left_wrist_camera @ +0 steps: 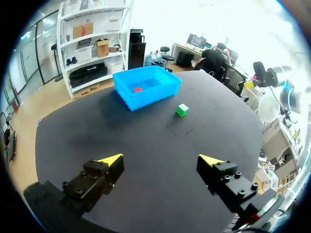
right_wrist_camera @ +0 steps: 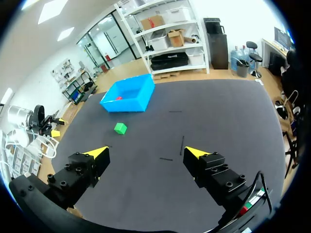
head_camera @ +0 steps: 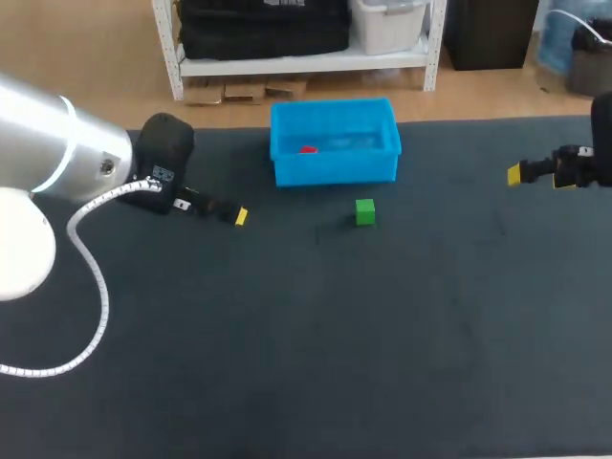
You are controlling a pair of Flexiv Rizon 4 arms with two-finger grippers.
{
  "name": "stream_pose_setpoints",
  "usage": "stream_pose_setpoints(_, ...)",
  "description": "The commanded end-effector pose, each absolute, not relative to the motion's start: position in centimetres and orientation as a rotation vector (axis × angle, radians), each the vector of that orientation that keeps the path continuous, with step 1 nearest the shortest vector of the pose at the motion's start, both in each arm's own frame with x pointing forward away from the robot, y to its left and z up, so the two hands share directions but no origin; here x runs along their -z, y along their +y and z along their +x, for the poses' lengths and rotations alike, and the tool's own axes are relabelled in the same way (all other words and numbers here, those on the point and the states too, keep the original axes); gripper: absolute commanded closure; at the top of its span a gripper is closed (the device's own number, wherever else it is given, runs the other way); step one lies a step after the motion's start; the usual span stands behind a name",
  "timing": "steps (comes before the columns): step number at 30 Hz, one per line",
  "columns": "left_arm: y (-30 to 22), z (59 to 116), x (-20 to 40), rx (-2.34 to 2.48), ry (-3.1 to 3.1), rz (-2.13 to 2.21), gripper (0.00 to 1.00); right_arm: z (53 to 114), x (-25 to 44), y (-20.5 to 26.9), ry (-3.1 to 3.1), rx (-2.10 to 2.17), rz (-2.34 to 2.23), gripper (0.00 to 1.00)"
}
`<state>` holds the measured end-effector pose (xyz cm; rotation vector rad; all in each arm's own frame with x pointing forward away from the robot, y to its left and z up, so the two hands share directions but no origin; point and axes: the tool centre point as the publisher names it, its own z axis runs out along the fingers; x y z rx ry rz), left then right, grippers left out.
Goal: Use the left arm to pick the red cube and place it into the blue plastic box first, then use the right arm to grasp the green cube and put it into the same blue plastic box after the first action is fully finished.
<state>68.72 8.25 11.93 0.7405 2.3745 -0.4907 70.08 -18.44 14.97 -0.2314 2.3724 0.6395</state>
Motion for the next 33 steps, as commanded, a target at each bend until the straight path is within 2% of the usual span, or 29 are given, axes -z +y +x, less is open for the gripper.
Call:
stream_pose_setpoints(1,8.4,69.3,-12.1,0.523,2.380,0.761,0.00,70.0,-15.0,-18.5,2.373,-0.638,-0.232,0.00)
stream_pose_setpoints(13,8.5,69.6,-12.2,0.527,2.391,0.771,0.00,70.2,-15.2,-18.2,2.377,-0.618,-0.246,0.00)
stream_pose_setpoints(21,8.5,69.6,-12.2,0.527,2.391,0.771,0.00,71.3,-16.4,-14.6,2.455,-0.395,-0.352,0.00)
stream_pose_setpoints(33,8.5,69.6,-12.2,0.527,2.391,0.771,0.00,72.4,-14.5,-8.7,2.579,-0.115,-0.380,0.00)
